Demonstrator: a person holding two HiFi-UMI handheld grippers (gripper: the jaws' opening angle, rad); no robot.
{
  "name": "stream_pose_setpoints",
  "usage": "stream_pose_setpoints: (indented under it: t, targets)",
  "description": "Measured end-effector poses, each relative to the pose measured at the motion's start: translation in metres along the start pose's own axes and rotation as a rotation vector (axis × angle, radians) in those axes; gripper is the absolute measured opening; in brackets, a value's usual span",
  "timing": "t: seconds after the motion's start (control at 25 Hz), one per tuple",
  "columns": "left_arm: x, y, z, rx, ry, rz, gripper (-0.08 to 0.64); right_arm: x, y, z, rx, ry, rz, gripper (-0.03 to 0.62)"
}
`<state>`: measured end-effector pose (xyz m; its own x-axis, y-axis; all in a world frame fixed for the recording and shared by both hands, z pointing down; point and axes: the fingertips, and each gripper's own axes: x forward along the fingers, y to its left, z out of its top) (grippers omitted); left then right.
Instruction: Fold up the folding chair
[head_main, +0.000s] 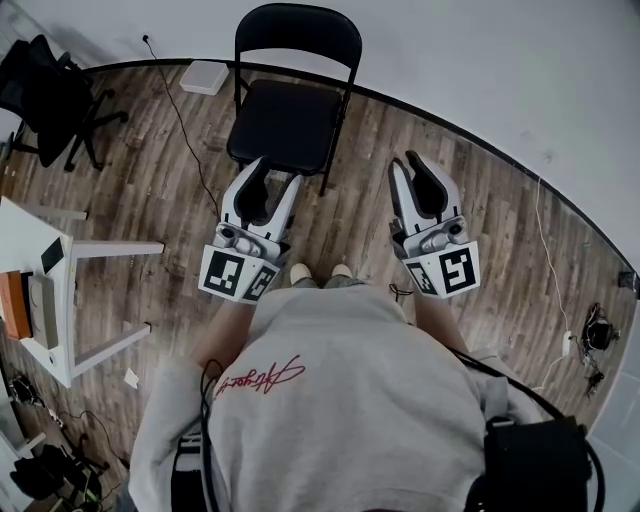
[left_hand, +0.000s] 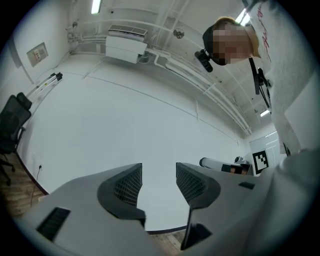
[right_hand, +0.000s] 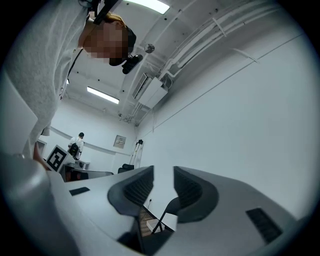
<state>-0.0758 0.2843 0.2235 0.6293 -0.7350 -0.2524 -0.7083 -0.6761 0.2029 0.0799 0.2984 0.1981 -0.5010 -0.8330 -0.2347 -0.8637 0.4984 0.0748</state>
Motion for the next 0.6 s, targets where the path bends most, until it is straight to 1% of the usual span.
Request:
stream_pose_setpoints:
  t: [0.04, 0.08, 0.16, 0.24, 0.32, 0.48, 0.6]
  targets:
    - [0.000, 0.005, -0.005, -0.027, 0.011, 0.001, 0.215, 0.002, -0.003, -0.003, -0.002, 0.005, -0.011, 0.152]
    - [0.000, 0.010, -0.012, -0.054, 0.022, 0.005, 0.227, 0.004, -0.006, -0.007, 0.003, 0.015, -0.019, 0.181]
    - [0.002, 0.021, -0.028, -0.114, 0.052, 0.024, 0.245, 0.011, -0.017, -0.019, 0.043, 0.042, -0.032, 0.192]
    - [0.006, 0.035, -0.047, -0.189, 0.083, 0.063, 0.273, 0.016, -0.031, -0.032, 0.081, 0.073, -0.047, 0.204]
    - [0.010, 0.050, -0.065, -0.251, 0.107, 0.119, 0.291, 0.022, -0.047, -0.045, 0.071, 0.108, -0.057, 0.213]
    - [0.026, 0.081, -0.093, -0.304, 0.124, 0.198, 0.296, 0.046, -0.083, -0.074, 0.051, 0.155, -0.061, 0.222]
    - [0.046, 0.109, -0.113, -0.348, 0.114, 0.268, 0.296, 0.076, -0.116, -0.100, 0.044, 0.188, -0.032, 0.223]
